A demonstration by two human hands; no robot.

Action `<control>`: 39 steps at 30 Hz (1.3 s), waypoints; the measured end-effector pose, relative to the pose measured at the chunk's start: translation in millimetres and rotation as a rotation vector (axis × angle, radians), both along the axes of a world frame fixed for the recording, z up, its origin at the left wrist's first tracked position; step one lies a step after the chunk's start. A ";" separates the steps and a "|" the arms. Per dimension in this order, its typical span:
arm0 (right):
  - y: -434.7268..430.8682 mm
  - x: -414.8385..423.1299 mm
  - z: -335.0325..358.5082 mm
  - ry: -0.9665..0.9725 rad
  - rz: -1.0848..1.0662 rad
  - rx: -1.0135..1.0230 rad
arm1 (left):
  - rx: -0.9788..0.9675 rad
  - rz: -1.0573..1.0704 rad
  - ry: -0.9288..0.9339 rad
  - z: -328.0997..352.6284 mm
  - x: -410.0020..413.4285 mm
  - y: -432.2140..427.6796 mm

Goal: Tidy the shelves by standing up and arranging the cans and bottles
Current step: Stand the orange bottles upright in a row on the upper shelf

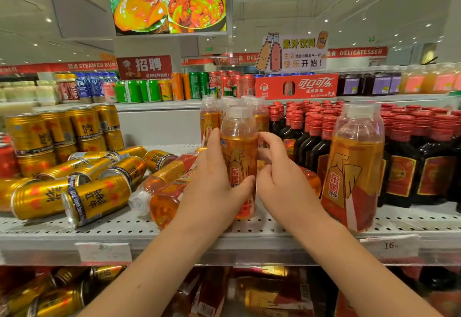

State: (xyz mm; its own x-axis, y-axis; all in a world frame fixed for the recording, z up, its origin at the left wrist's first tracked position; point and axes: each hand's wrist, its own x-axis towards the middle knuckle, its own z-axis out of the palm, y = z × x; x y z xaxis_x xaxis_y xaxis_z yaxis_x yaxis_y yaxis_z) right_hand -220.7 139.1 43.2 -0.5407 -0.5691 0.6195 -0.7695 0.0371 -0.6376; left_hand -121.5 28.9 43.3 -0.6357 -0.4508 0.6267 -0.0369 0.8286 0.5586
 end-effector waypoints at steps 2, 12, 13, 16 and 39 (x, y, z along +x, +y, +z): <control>-2.2 -2.3 3.6 0.147 -0.116 0.041 | -0.019 0.005 -0.009 0.8 -1.3 -5.9; -11.9 -20.1 20.3 0.330 -0.625 0.618 | -0.101 0.049 -0.129 14.4 8.8 -42.3; -13.7 -21.1 22.9 0.317 -0.626 0.662 | -0.107 0.050 -0.135 15.2 9.7 -43.4; -16.5 -24.0 26.9 0.316 -0.649 0.785 | -0.106 0.045 -0.152 17.4 11.6 -45.9; -21.3 -1.3 4.5 -0.015 -0.449 0.259 | 0.058 -0.064 -0.403 38.7 6.2 -70.3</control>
State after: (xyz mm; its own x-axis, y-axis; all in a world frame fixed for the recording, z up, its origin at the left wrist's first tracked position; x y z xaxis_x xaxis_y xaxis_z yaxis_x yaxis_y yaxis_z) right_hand -222.0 117.9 47.7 -0.7746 -0.4124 0.4795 -0.6323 0.5197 -0.5745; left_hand -115.4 -41.4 82.0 -0.8529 -0.4299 0.2962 -0.2119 0.8036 0.5561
